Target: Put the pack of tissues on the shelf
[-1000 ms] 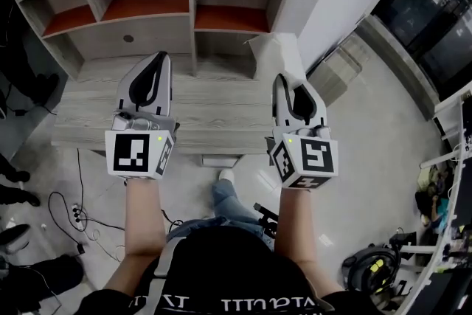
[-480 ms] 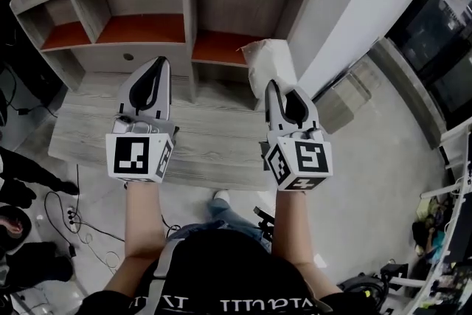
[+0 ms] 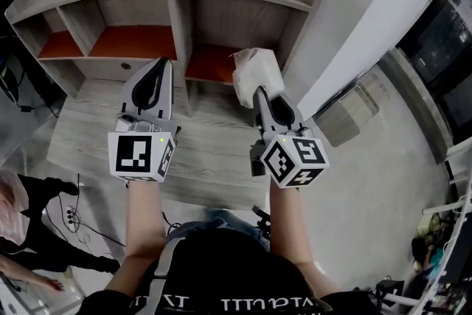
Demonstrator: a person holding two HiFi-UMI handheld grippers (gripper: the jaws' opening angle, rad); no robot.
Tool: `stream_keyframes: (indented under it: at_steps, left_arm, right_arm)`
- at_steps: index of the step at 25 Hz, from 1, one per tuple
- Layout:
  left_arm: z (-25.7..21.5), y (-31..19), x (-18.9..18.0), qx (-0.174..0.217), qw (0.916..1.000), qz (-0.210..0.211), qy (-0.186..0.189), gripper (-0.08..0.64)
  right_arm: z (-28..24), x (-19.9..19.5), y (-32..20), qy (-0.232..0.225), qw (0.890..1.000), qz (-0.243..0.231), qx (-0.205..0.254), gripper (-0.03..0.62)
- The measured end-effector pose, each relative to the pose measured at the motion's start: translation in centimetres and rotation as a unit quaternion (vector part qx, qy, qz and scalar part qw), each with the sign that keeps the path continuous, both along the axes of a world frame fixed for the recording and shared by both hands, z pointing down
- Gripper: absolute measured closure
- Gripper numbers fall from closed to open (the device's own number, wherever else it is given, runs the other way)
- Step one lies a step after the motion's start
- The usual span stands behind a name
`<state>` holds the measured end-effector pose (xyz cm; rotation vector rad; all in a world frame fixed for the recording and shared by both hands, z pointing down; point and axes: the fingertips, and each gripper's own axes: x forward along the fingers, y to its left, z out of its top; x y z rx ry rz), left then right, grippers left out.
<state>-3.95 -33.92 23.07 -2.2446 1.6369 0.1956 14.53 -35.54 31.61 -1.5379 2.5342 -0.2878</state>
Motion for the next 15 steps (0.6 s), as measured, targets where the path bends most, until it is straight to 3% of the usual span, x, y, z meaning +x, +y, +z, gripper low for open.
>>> stream_keyframes:
  at_steps: [4,7,11,15]
  left_arm:
    - [0.3,-1.6,-0.2,-0.004,0.9999,-0.011,0.000,0.547]
    - [0.8,-2.2,-0.3,-0.012,0.9998,-0.017,-0.003,0.547]
    - [1.3,-2.7,-0.9,-0.017,0.9996,-0.022,-0.008,0.547]
    - [1.6,-3.2,-2.1,-0.014,0.9995,-0.030,0.000,0.548]
  right_arm:
    - [1.0,-0.1,-1.8,-0.064,0.997,-0.022,-0.026,0.488]
    - [2.0,-0.3,-2.8,-0.135,0.989,-0.037,-0.054,0.488]
    - [3.5,0.0,-4.1,-0.228,0.969,-0.036,-0.092,0.488]
    - [4.5,0.2,-5.1,-0.316,0.940,-0.034,-0.121,0.488]
